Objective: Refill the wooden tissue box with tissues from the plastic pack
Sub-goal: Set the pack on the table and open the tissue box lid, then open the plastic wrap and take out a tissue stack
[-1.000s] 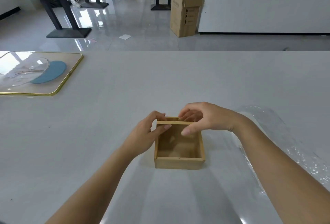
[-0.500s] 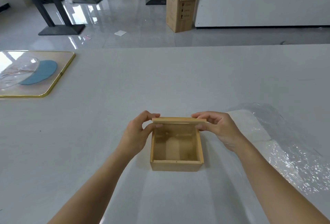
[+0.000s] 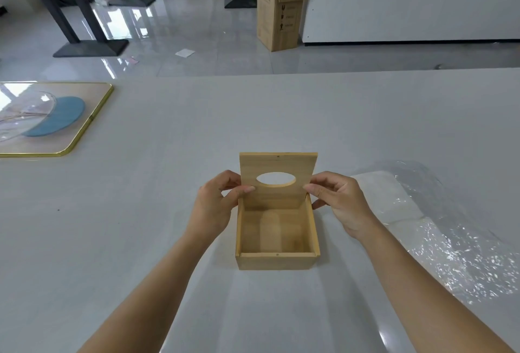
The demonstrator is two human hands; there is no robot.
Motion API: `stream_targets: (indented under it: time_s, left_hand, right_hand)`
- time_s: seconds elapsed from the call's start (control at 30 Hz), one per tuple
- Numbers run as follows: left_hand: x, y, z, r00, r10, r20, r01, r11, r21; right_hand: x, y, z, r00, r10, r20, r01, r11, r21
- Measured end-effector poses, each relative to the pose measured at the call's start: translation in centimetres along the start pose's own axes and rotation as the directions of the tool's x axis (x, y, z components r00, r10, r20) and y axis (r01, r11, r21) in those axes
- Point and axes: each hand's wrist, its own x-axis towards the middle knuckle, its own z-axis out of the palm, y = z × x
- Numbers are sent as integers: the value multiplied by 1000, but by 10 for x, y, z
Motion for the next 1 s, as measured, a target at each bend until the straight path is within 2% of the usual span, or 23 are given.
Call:
stream_targets:
  time_s: [0.17, 0.3, 0.43, 0.53, 0.6, 0.67, 0.8, 1.0]
  left_hand:
    - [0, -1, -4, 999, 26, 36, -29, 996, 82]
    - [-7, 5, -9, 995, 56, 86, -60, 997, 49]
    - [-18, 19, -8, 982, 173, -73, -157, 970, 187]
    - [-24, 33, -2, 909, 380, -171, -302, 883, 359]
    - [-25, 40, 2, 866, 478, -145, -363, 801, 476]
    - [-24, 46, 8, 829, 550, -101, -402, 712, 576]
    - [-28, 54, 23, 763, 640, -97, -400, 584, 707]
    - [-39, 72, 72, 675, 737, -27, -448, 438, 779]
  right_hand:
    - [-5, -3, -1, 1000, -3, 19, 4, 998, -63]
    - [-14, -9, -3, 999, -15, 37, 22, 982, -185]
    - [-27, -17, -12, 983, -183, -28, 153, 885, -440]
    - [-34, -22, -22, 936, -352, -14, 259, 713, -651]
    - [-37, -25, -27, 899, -439, 8, 289, 580, -762]
    - [-40, -28, -32, 863, -505, 11, 296, 489, -821]
    - [-43, -29, -49, 853, -522, 11, 273, 427, -862]
    - [-55, -25, -97, 869, -495, 4, 245, 424, -872]
